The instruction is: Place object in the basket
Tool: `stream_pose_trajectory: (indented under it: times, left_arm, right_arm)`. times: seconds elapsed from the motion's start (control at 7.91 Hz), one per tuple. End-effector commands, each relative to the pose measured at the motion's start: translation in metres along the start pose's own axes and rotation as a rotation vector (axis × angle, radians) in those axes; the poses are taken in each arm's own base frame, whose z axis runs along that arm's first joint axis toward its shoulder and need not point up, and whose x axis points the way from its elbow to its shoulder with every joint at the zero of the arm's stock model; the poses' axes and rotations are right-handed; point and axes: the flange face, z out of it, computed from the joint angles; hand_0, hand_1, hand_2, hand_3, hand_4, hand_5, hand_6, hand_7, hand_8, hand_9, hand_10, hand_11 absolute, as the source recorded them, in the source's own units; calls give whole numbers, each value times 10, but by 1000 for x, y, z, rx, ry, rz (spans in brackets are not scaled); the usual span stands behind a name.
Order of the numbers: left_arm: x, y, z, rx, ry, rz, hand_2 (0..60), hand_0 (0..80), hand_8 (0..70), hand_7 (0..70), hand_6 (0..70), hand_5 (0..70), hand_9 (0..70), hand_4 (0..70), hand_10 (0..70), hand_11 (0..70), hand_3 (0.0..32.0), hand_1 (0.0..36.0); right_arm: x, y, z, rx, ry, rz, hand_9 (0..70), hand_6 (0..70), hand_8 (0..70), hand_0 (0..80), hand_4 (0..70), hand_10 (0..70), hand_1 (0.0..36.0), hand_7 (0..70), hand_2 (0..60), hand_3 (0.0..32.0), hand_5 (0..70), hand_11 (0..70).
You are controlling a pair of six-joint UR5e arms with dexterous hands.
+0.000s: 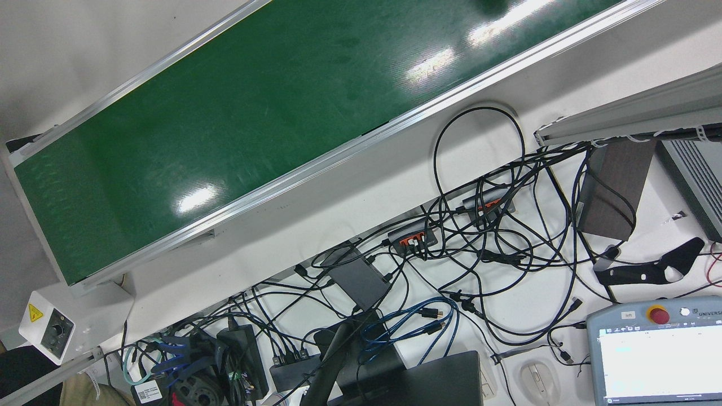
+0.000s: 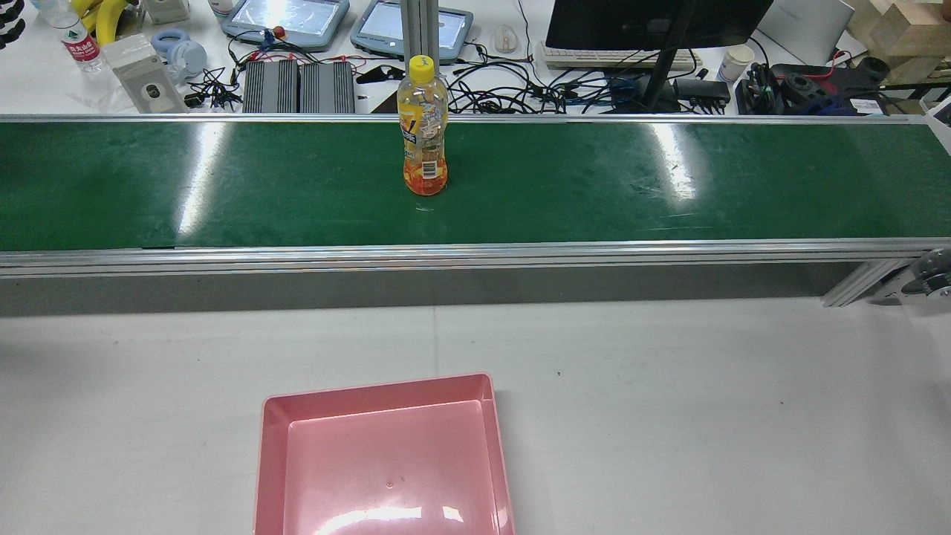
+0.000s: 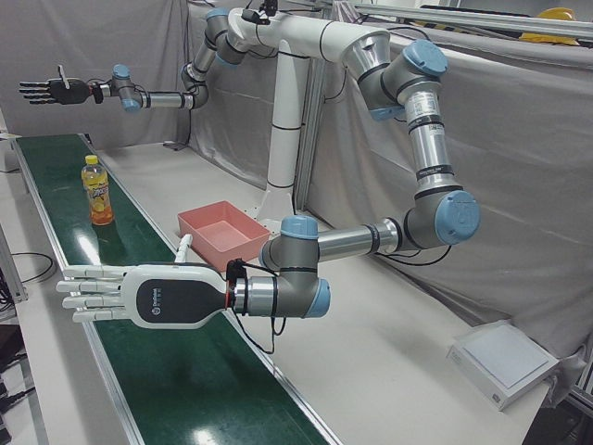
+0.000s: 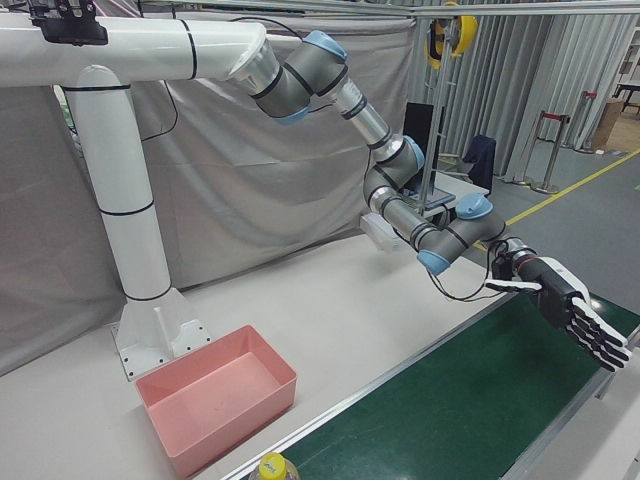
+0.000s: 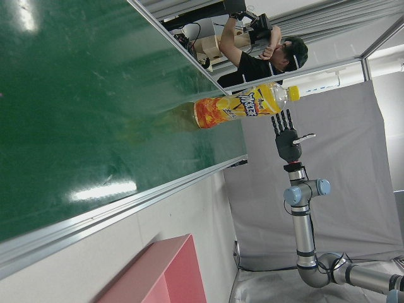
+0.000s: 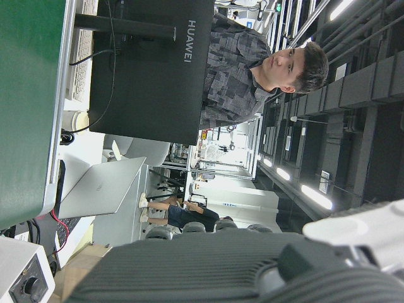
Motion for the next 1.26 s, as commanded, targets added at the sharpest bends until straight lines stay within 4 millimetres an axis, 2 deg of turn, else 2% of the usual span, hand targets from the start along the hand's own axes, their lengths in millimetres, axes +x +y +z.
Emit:
stream_pose_trajectory:
  times: [0.0, 1.14]
  left_arm:
    - [0, 0, -1, 1, 0, 0, 0, 544, 0, 0, 0, 0, 0, 40, 0, 0, 4, 29]
    - [-2, -3, -4, 7, -5, -1, 0, 542, 0, 0, 0, 0, 0, 39, 0, 0, 6, 30]
  right_arm:
    - [0, 1, 0, -3, 0, 0, 0, 0, 0, 0, 0, 0, 0, 0, 0, 0, 0, 0]
    - [0, 0, 0, -1, 0, 0, 0, 0, 0, 0, 0, 0, 0, 0, 0, 0, 0, 0]
